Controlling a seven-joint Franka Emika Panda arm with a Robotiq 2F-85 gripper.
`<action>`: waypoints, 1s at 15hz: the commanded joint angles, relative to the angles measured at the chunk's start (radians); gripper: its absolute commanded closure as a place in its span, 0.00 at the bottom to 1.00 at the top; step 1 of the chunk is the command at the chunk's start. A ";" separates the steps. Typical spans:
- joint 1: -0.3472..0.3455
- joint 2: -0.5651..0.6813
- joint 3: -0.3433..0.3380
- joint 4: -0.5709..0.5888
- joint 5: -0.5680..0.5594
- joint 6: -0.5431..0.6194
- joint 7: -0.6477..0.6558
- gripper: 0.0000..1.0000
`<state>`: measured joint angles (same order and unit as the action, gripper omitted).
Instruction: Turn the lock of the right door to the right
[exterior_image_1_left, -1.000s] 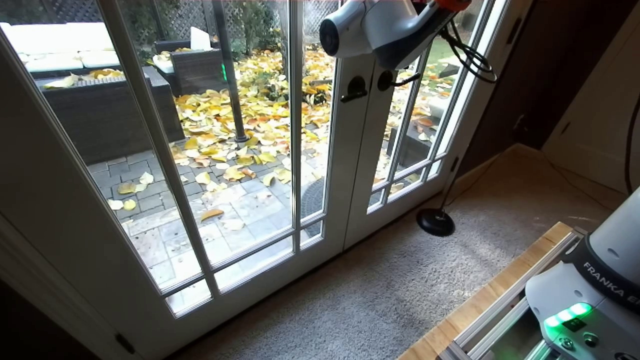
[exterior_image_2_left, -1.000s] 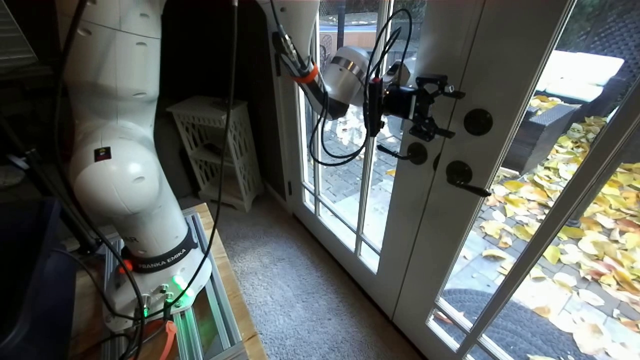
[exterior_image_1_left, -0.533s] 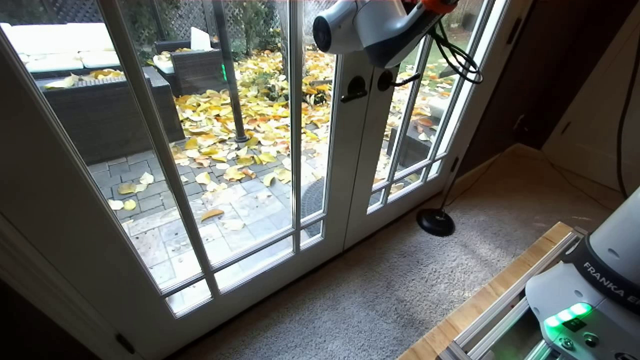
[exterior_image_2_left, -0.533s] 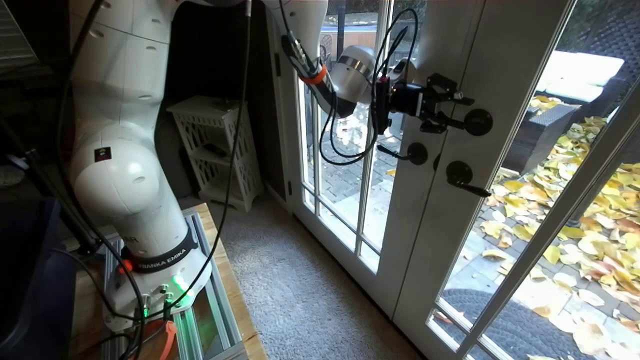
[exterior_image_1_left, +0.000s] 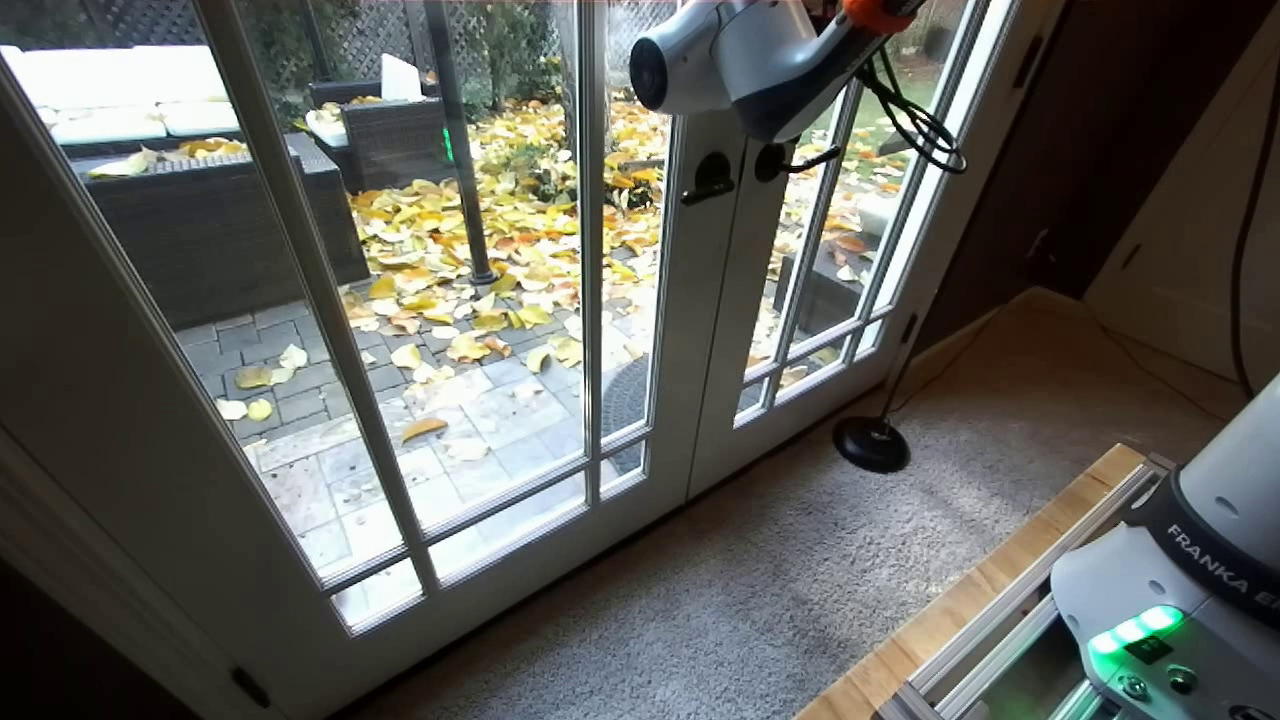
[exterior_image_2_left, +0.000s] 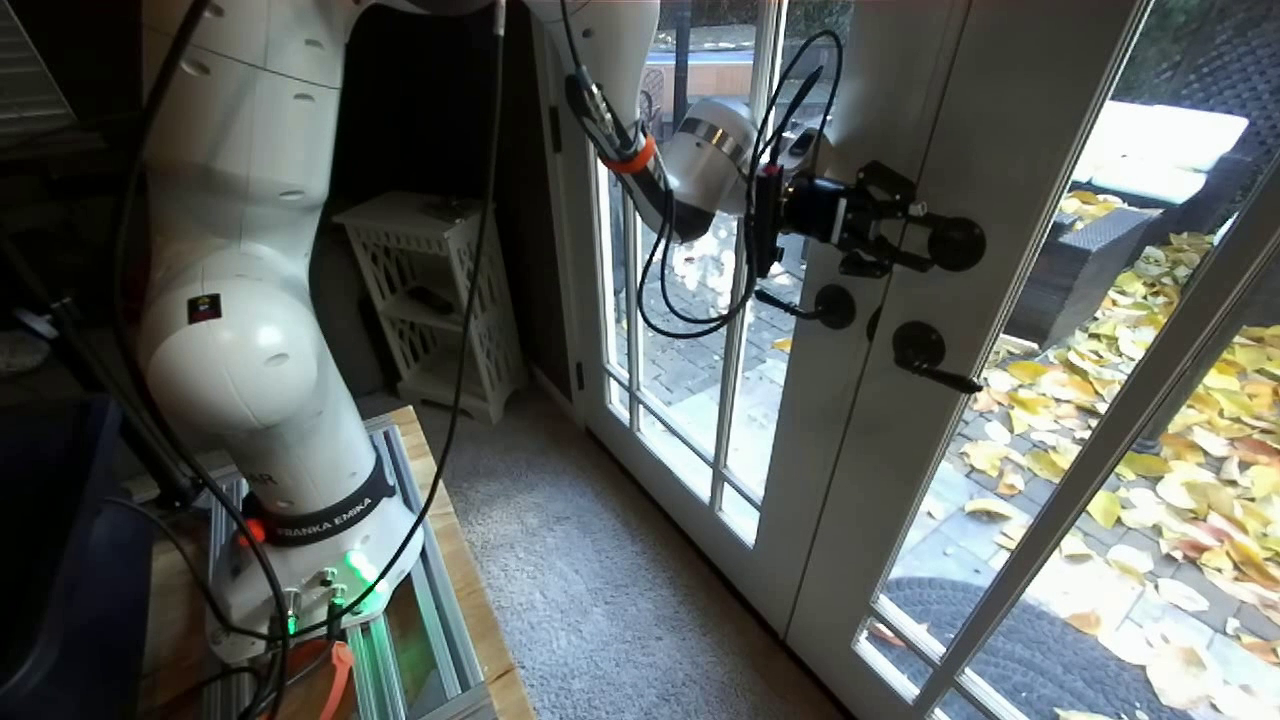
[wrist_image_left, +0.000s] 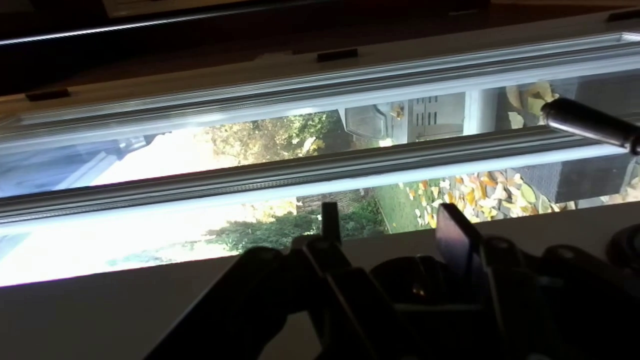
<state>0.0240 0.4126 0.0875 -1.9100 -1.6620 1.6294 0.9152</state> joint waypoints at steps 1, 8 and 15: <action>-0.010 0.015 -0.008 0.031 -0.010 0.085 -0.042 0.47; -0.032 -0.040 -0.042 -0.041 -0.123 0.288 -0.046 0.67; -0.033 -0.068 -0.058 -0.096 -0.257 0.314 -0.042 0.78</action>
<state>-0.0027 0.3723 0.0357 -1.9879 -1.8252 1.8907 0.8837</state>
